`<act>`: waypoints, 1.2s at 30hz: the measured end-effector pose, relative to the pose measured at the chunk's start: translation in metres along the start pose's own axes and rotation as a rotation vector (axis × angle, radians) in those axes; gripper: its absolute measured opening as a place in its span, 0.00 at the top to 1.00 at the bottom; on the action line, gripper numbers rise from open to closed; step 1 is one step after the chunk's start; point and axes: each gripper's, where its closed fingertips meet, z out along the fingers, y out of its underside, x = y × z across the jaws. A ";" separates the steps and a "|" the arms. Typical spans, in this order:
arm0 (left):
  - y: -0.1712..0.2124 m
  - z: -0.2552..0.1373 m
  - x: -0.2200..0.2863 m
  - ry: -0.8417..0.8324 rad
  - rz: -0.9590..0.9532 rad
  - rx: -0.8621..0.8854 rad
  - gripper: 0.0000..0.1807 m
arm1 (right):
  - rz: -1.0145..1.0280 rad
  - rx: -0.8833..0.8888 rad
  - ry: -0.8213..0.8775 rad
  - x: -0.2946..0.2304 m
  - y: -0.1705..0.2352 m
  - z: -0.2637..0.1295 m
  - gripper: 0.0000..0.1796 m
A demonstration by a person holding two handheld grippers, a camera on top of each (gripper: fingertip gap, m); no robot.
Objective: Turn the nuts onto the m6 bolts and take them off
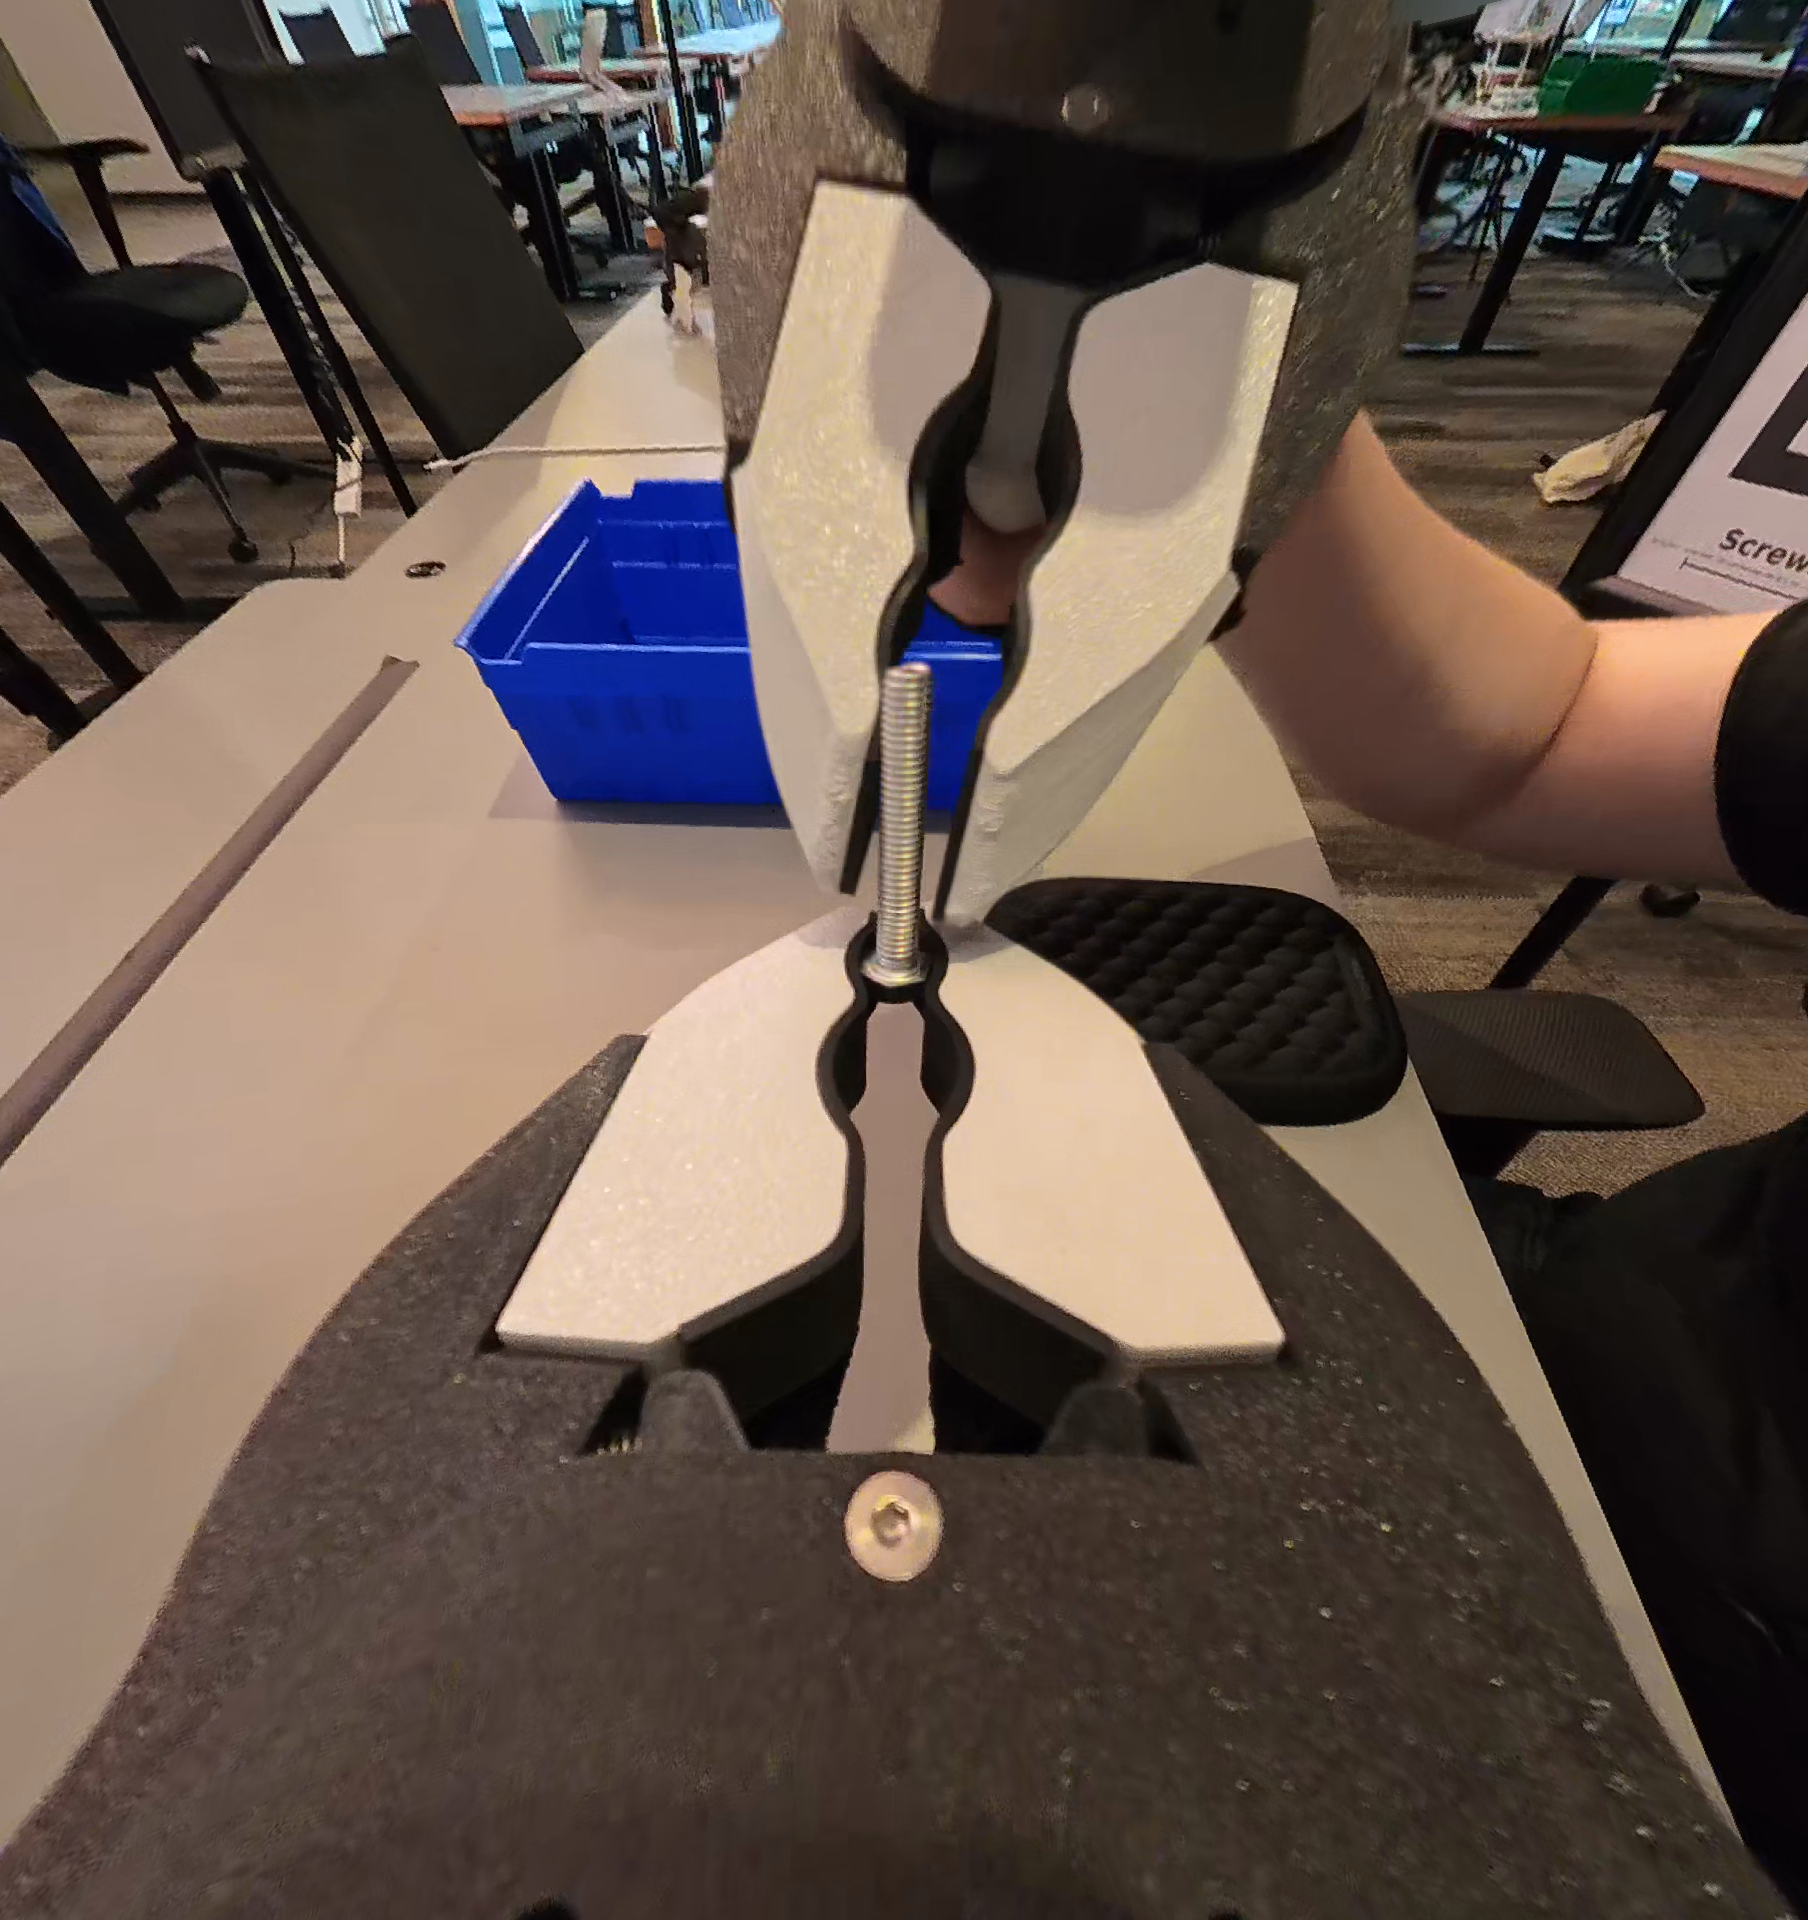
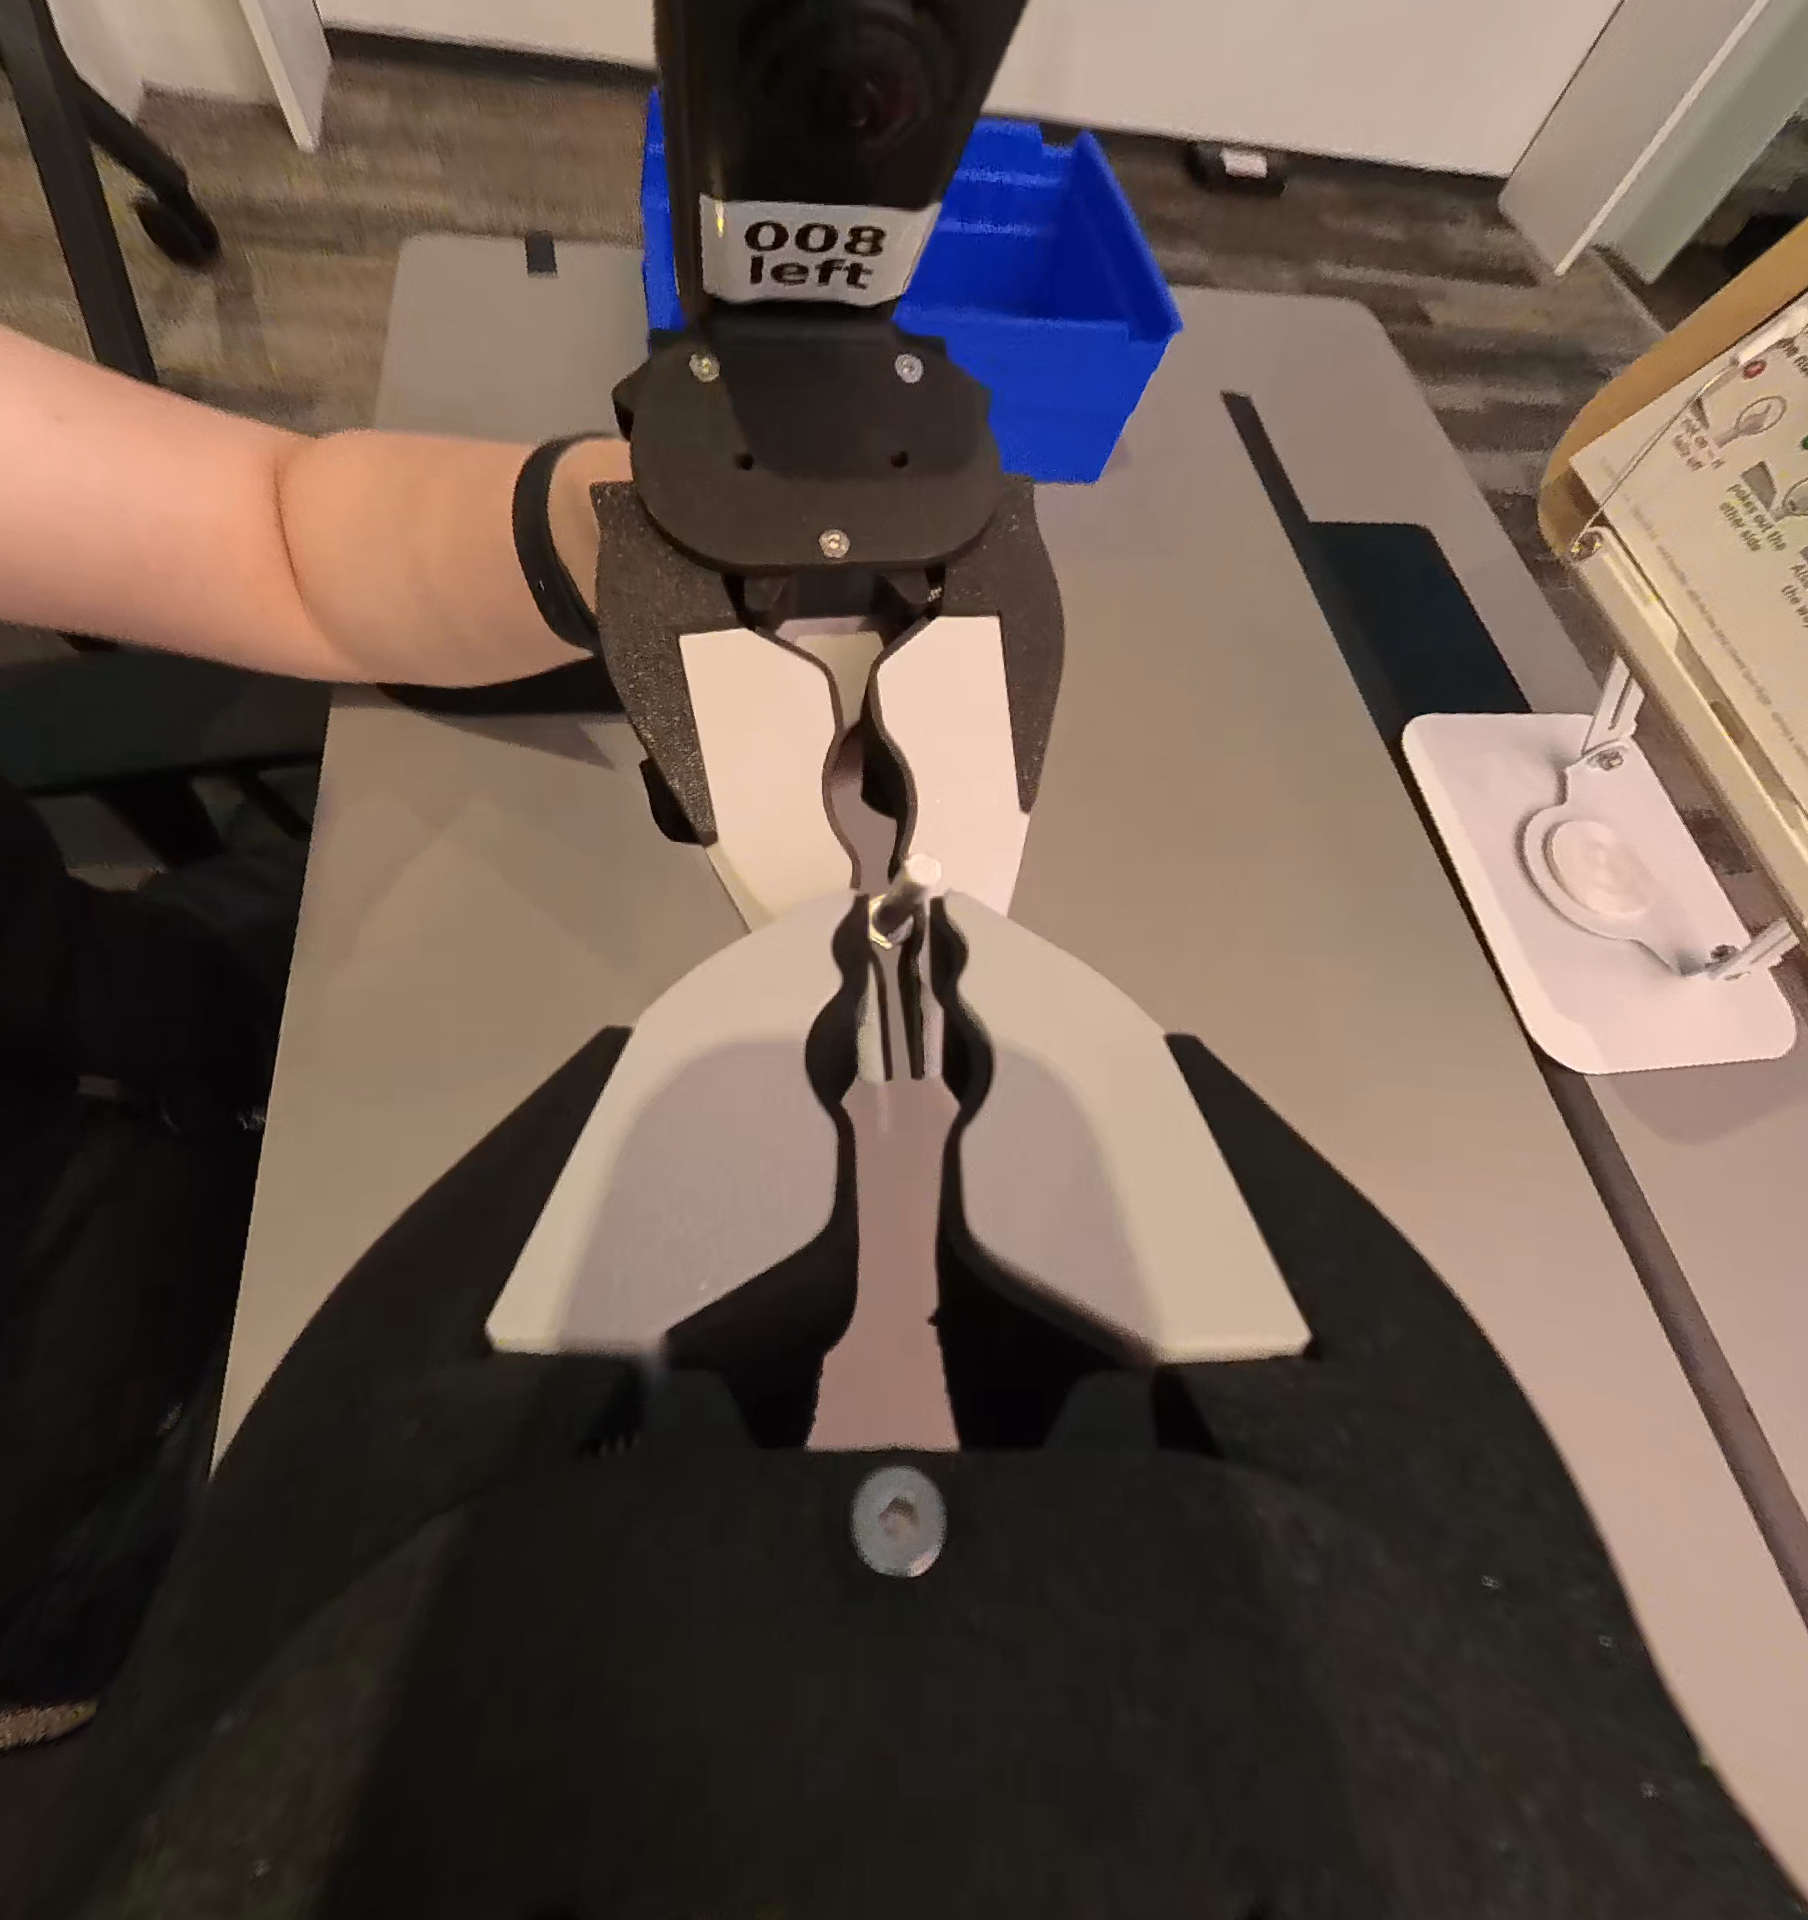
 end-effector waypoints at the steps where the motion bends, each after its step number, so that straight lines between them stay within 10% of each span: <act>1: -0.001 0.000 0.001 0.001 0.000 0.009 0.98 | 0.007 0.019 -0.005 -0.001 -0.001 0.001 0.95; 18: -0.003 -0.002 -0.008 -0.046 -0.037 0.022 0.81 | 0.198 0.091 0.138 0.045 0.013 -0.051 0.97; 26: 0.016 0.002 -0.011 -0.075 0.011 -0.118 0.82 | 0.829 -0.737 0.546 0.162 0.221 -0.203 0.97; 36: 0.023 0.007 -0.011 -0.068 0.006 -0.165 0.83 | 1.206 -1.035 0.359 0.170 0.379 -0.198 0.97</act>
